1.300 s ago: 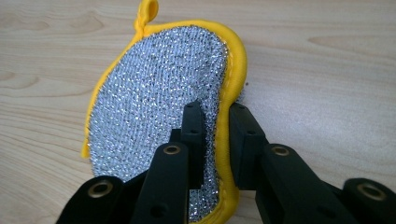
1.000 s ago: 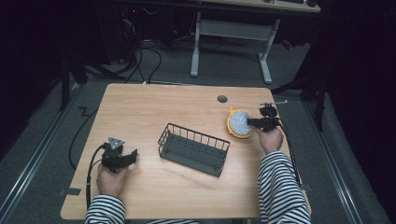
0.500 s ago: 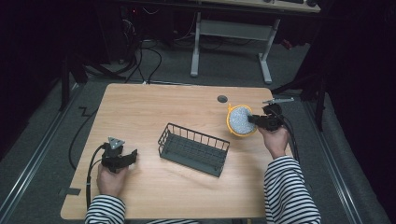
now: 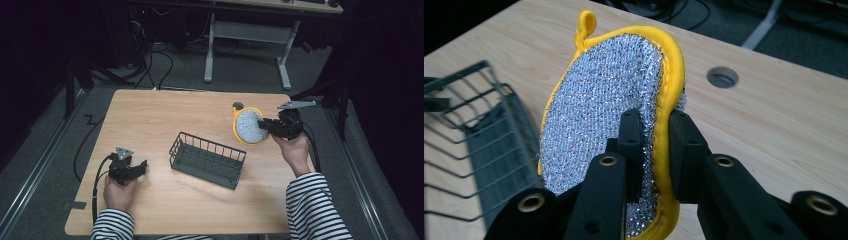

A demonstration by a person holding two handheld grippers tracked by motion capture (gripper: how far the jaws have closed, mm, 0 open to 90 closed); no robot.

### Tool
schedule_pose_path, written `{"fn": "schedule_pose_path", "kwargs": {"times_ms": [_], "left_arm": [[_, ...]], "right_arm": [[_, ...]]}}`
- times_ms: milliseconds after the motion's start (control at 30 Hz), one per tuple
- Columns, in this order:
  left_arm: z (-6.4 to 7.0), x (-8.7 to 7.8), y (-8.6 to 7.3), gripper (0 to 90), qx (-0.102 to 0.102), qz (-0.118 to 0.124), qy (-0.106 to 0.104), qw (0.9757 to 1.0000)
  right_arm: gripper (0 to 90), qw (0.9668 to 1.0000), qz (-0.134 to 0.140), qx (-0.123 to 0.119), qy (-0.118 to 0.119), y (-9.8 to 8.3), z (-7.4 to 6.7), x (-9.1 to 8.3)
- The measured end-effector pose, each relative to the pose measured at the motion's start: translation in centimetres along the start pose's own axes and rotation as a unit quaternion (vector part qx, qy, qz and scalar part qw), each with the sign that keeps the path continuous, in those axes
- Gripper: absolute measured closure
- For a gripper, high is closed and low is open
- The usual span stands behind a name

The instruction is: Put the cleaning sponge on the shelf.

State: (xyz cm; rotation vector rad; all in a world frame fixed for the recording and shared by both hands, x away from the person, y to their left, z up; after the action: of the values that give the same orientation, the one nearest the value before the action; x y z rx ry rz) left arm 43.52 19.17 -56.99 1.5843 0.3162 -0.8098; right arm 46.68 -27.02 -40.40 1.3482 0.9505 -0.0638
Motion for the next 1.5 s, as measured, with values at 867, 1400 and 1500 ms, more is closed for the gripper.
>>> {"fn": "schedule_pose_path", "kwargs": {"times_ms": [867,1400,1500], "left_arm": [[0.0,0.0,0.0,33.4,0.000,0.000,0.000,1.0000],[0.0,0.0,0.0,33.3,0.000,0.000,0.000,1.0000],[0.0,0.0,0.0,33.3,0.000,0.000,0.000,1.0000]], "right_arm": [[77.0,0.9921,-0.046,-0.103,0.055,-1.7,-8.2,2.5],[73.0,0.9856,-0.087,-0.134,0.056,-3.8,-9.7,4.0],[64.7,0.9873,-0.078,-0.128,0.053,-4.1,-9.5,4.0]]}}
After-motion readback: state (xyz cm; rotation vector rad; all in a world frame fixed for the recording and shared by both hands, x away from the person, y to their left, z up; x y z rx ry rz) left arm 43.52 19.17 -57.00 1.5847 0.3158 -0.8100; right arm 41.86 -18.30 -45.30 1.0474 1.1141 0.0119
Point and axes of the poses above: each handheld gripper's, and its own axes: x roughly forward along the jaws, y roughly out of its top, z roughly to its right, the point moved 5 cm from there along x, roughly forward along the jaws, and after that the axes turned 1 degree about z, right-handed, at the moved point
